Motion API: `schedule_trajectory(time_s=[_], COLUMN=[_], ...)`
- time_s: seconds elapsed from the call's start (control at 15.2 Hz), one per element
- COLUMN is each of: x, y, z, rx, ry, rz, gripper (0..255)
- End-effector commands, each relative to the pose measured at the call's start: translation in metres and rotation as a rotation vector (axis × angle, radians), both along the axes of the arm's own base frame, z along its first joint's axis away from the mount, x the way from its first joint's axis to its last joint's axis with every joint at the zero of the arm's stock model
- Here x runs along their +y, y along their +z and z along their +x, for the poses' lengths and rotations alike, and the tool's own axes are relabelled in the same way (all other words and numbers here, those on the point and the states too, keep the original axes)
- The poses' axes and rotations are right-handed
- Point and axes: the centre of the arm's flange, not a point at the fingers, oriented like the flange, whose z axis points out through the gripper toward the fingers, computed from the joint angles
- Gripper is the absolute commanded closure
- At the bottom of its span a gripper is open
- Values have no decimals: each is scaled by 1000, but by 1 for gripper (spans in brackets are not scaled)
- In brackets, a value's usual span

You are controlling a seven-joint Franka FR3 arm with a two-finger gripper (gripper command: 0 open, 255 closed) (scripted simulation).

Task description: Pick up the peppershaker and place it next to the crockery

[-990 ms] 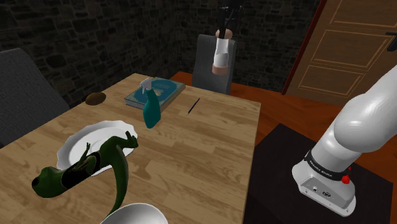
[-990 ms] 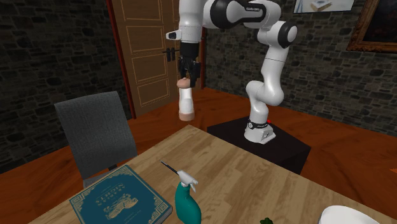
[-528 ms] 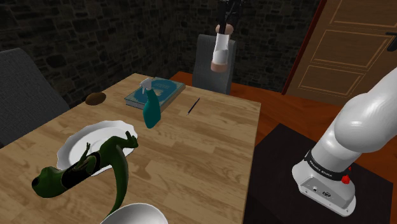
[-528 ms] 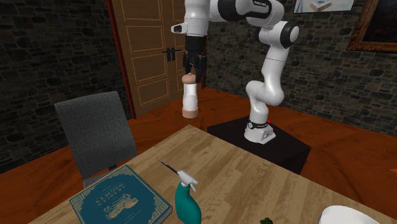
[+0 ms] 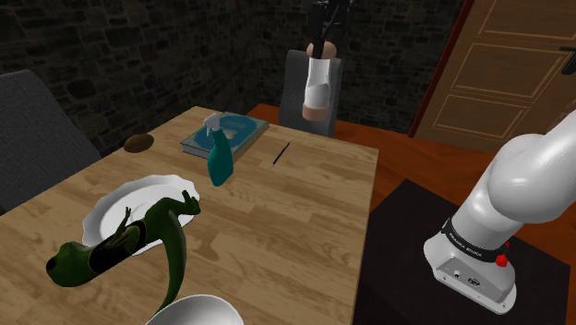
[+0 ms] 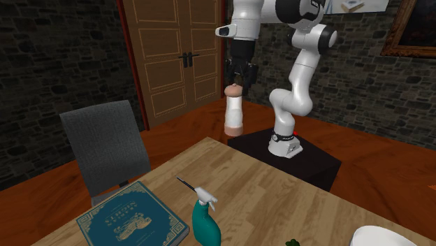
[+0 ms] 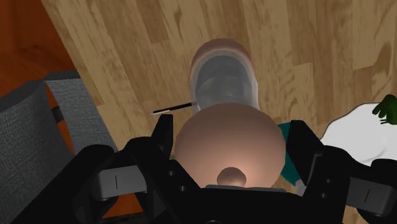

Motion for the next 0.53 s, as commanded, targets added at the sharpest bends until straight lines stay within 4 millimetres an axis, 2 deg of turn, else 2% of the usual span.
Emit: schedule_trajectory(time_s=[0.0, 0.46], x=[22, 97], y=[1, 1], z=[-17, -71], rx=[0, 0], ry=[-2, -2], rz=[0, 0], gripper=[255, 255])
